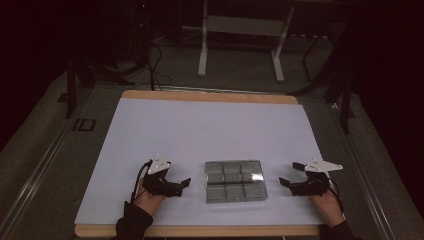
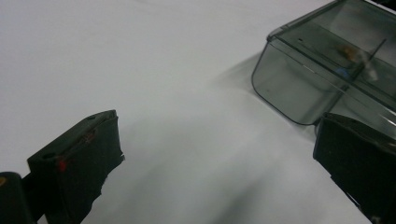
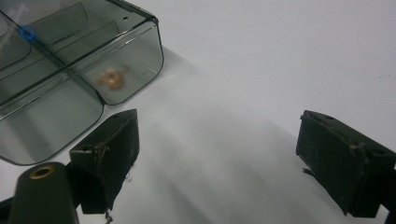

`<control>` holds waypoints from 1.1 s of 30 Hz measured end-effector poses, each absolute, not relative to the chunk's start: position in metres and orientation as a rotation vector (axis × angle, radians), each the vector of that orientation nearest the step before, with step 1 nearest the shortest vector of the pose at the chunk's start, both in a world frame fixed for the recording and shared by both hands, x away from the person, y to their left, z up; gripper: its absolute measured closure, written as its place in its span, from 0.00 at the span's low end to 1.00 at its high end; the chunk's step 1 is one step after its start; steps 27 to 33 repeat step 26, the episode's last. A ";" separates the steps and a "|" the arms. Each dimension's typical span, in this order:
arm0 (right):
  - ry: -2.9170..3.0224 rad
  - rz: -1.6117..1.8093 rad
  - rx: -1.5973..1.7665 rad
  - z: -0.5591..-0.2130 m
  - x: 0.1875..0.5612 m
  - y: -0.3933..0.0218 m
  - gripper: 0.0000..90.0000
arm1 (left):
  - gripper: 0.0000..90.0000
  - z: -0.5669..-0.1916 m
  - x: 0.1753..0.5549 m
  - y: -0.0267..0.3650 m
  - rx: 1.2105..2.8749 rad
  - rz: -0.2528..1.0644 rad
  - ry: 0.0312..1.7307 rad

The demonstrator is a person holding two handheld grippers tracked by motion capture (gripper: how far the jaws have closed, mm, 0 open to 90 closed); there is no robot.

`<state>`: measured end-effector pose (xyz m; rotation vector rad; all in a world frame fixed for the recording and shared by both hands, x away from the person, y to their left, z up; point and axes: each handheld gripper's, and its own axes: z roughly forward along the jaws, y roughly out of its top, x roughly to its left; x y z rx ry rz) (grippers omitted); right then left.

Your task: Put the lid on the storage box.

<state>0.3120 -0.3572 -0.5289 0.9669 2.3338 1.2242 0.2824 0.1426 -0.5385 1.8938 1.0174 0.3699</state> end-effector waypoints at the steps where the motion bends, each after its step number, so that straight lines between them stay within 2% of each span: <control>1: 2.332 1.216 0.970 -0.530 0.312 -0.358 0.15 | 0.01 -0.538 0.282 0.144 1.888 0.380 1.027; 33: 2.174 1.150 1.022 -0.537 0.305 -0.363 0.15 | 0.02 -0.544 0.276 0.152 1.806 0.456 1.098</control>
